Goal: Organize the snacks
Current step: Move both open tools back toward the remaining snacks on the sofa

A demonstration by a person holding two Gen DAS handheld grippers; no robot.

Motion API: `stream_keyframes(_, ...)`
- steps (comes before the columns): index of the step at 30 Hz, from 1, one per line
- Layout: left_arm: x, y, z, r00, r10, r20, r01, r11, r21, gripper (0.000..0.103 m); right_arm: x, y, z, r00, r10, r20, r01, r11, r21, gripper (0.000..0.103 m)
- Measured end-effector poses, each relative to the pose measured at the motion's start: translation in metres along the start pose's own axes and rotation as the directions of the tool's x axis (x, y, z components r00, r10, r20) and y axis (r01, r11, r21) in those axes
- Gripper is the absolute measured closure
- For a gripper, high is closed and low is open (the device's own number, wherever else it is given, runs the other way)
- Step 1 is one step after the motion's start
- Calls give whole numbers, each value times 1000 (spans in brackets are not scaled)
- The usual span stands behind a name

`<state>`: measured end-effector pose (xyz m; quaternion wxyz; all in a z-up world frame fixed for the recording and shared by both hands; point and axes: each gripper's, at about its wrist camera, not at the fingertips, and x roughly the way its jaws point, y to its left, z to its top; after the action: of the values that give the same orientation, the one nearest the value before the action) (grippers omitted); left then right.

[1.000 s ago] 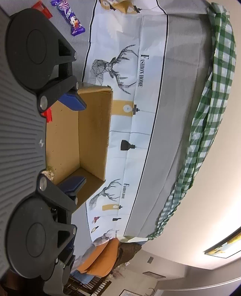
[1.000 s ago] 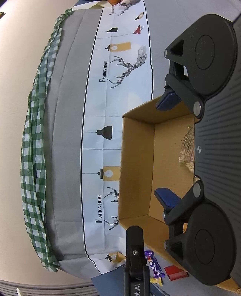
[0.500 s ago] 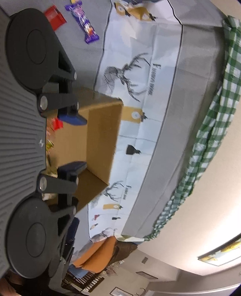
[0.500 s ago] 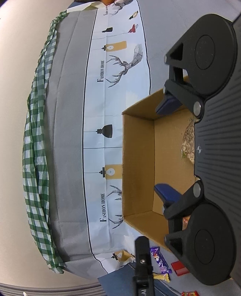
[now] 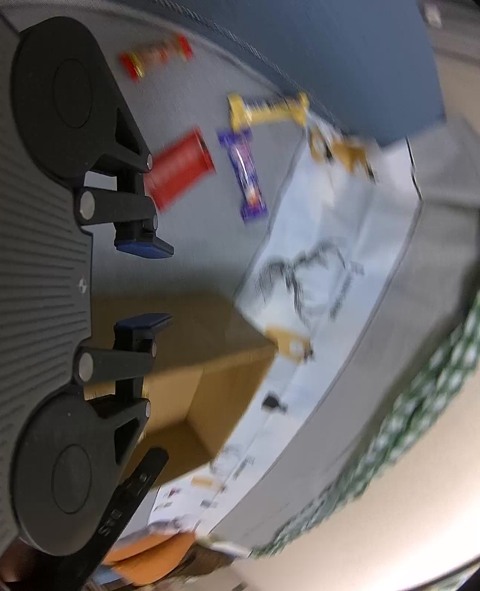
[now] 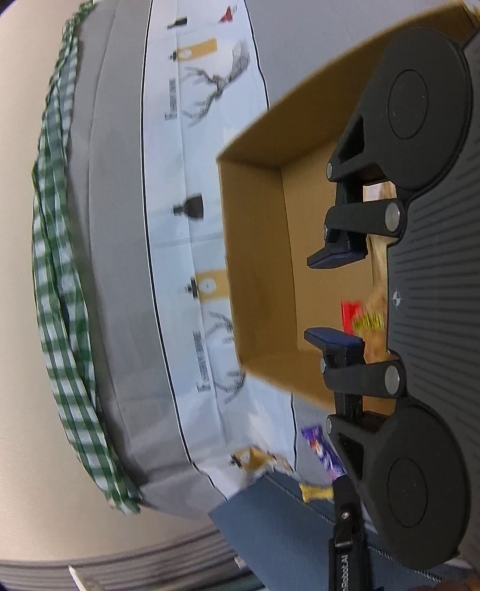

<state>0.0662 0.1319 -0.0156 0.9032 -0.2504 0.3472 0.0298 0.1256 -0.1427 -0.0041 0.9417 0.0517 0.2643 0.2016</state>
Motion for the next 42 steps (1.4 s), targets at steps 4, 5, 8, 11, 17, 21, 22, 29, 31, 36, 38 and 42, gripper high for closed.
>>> stream_keyframes(4, -2, 17, 2, 998, 51, -19, -52, 998, -40, 68, 0, 31, -4, 999, 38, -10, -39, 998, -51, 66)
stream_keyframes(5, -2, 19, 3, 998, 61, -22, -62, 997, -39, 68, 1, 38, -6, 999, 48, -13, -49, 997, -63, 66)
stream_keyframes(8, -1, 24, 4, 996, 87, -26, -88, 995, -35, 68, 3, 58, -9, 997, 78, -27, -80, 993, -86, 66)
stream_keyframes(11, 0, 32, 7, 992, 121, -31, -123, 992, -40, 68, 7, 74, -12, 994, 104, -38, -107, 990, -91, 66)
stream_keyframes(17, 3, 65, 12, 973, 217, -83, -227, 964, -138, 64, 16, 97, -18, 988, 142, -58, -147, 986, -75, 66)
stream_keyframes(21, 3, 91, 14, 952, 276, -132, -300, 928, -221, 58, 24, 116, -23, 983, 166, -75, -172, 981, -90, 66)
stream_keyframes(22, 4, 98, 13, 948, 283, -149, -312, 919, -242, 58, 26, 123, -24, 983, 166, -72, -174, 978, -116, 66)
stream_keyframes(29, 13, 113, 13, 910, 364, -198, -406, 877, -258, 54, 47, 163, -44, 975, 188, -120, -214, 941, -264, 62)
stream_keyframes(31, 19, 115, 13, 905, 367, -213, -415, 871, -263, 54, 53, 166, -50, 973, 196, -124, -222, 939, -263, 57)
stream_keyframes(36, 29, 122, 15, 876, 424, -227, -476, 836, -274, 53, 72, 170, -65, 971, 191, -146, -224, 939, -262, 45)
stream_keyframes(38, 31, 127, 15, 875, 426, -230, -480, 824, -303, 48, 82, 176, -73, 971, 167, -171, -210, 937, -278, 43)
stream_keyframes(42, 37, 133, 14, 871, 422, -250, -486, 813, -322, 48, 101, 182, -86, 973, 160, -168, -206, 929, -306, 31)
